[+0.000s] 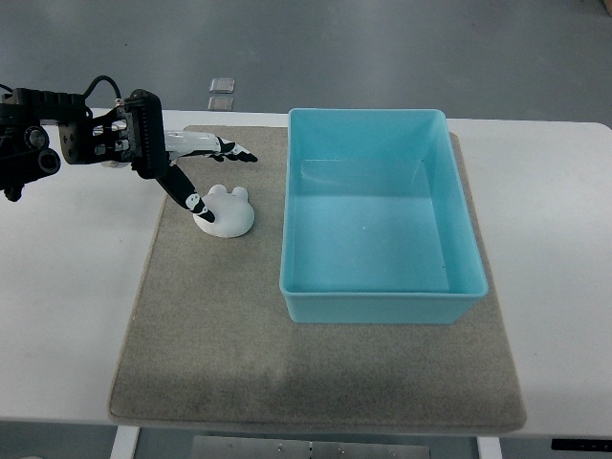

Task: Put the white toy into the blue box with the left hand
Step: 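Reach the left hand down over the white rabbit toy, then close the left hand fingers around the white rabbit toy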

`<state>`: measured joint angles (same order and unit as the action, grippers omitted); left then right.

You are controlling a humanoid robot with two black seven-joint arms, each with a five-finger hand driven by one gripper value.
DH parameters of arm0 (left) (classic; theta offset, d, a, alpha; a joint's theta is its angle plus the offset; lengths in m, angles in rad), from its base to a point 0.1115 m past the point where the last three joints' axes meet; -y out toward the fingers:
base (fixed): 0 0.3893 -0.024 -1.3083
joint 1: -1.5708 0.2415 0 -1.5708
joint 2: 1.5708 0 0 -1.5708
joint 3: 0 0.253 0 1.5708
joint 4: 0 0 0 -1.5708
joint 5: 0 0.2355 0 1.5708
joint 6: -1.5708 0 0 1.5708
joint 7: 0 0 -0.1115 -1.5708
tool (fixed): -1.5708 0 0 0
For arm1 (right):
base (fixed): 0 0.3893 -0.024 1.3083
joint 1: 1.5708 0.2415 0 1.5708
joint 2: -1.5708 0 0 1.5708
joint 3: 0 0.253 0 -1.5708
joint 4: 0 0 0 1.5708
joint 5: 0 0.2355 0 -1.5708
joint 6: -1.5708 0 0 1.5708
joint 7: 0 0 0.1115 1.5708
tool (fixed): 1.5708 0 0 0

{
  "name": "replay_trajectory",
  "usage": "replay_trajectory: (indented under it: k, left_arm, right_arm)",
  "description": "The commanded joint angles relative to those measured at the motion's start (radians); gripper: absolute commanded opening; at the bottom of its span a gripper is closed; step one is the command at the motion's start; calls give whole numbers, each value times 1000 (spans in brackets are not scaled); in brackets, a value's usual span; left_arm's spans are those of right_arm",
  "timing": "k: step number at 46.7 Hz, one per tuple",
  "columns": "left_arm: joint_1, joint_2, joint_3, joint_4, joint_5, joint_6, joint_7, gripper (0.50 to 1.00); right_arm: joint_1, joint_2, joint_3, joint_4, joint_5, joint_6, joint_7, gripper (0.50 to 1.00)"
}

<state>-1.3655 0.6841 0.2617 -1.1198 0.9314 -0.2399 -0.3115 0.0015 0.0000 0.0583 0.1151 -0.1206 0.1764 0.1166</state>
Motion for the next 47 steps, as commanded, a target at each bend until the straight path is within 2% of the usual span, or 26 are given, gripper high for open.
replay_trajectory:
  k: [1,18,25,30,32,39,41,43,47]
  left_arm:
    - [6,-5,1,2,29,5,0,992]
    - [32,-31,4,9,93,40,0,988]
    - [45,-43,7,14,96,63,2,964]
    - [48,-43,7,20,136,71,0,896]
    - [48,-43,5,25,159,71,0,885]
    - [46,-43,5,25,181,83,0,784]
    - [45,-43,5,25,181,85,0,771]
    - [45,-43,5,25,181,86,0,707]
    - [45,-43,5,25,182,86,2,619]
  right_arm:
    - [0,0,0,0,-1,0,0,936]
    - [0,0,0,0,1,0,0,936]
    - [0,0,0,0,-1,0,0,936]
    - [0,0,0,0,-1,0,0,936]
    - [0,0,0,0,-1,0,0,936]
    - [0,0,0,0,1,0,0,936]
    - [0,0,0,0,1,0,0,936]
    - [0,0,0,0,1,0,0,936]
    - [0,0,0,0,-1,0,0,936]
